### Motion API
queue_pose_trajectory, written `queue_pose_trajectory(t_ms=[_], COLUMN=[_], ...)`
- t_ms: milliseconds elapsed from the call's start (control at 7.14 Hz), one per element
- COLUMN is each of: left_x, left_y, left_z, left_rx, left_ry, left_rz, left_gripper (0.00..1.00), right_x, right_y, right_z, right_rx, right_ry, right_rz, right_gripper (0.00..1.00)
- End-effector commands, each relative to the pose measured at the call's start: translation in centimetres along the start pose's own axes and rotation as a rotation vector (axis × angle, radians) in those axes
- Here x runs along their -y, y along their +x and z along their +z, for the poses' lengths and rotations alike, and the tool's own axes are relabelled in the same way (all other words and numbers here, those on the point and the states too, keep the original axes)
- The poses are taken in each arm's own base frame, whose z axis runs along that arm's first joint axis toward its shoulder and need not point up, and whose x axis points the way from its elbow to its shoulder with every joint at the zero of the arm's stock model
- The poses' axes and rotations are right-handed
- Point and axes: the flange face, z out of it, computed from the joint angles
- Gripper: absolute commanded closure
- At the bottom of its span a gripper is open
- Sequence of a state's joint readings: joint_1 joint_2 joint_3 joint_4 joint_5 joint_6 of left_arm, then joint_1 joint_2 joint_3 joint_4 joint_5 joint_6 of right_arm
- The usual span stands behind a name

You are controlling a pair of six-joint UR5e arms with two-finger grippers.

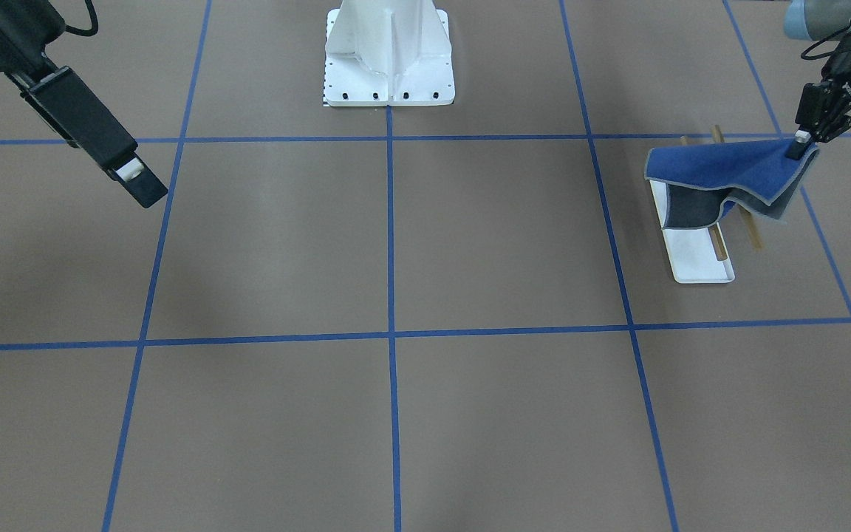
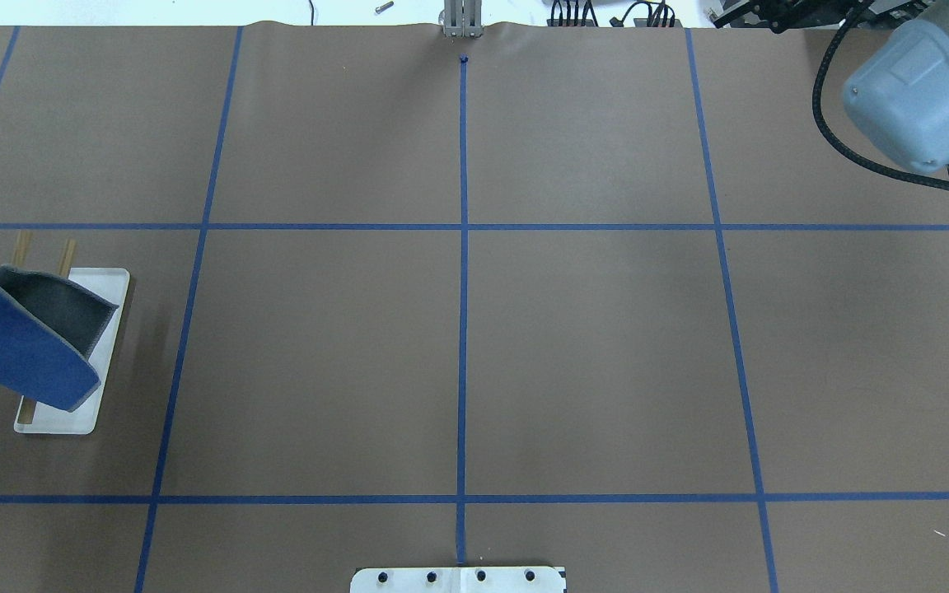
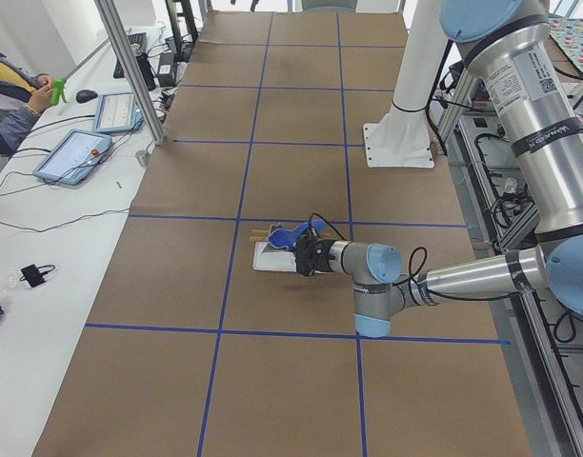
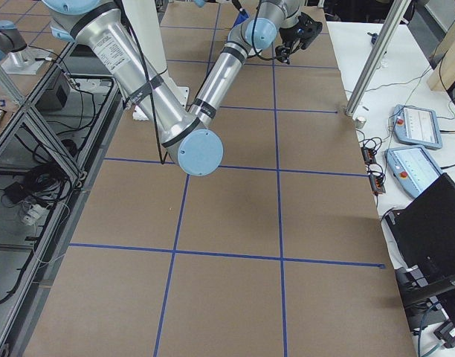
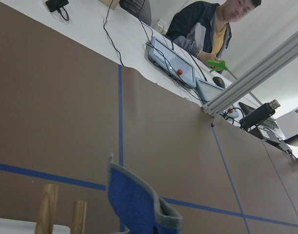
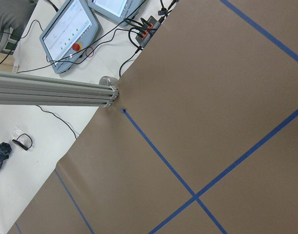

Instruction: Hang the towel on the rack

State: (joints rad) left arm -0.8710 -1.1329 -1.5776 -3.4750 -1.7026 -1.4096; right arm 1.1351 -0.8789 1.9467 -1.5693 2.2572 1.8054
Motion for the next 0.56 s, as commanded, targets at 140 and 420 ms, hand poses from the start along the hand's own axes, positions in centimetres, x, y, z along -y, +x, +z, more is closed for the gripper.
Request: queue_pose_trajectory(t_ms=[140,420], left_x=[-0.5,-0.3], left_y=[-2.5,-2.3], left_z=[-0.3,0.4], left_rx=[0.027,0.024], left_ry=[-0.004,0.002], left_rz=[-0.005,-0.005], left_gripper=[1.00,0.03], right_x=[0.6,1.5], right_y=[0.8,1.9], right_z=[0.5,1.2], right_rx=[-0.015,-0.036], right_ry=[0.005,0.010], right_rz=[0.004,-0.033], right_gripper=[0.00,0.00])
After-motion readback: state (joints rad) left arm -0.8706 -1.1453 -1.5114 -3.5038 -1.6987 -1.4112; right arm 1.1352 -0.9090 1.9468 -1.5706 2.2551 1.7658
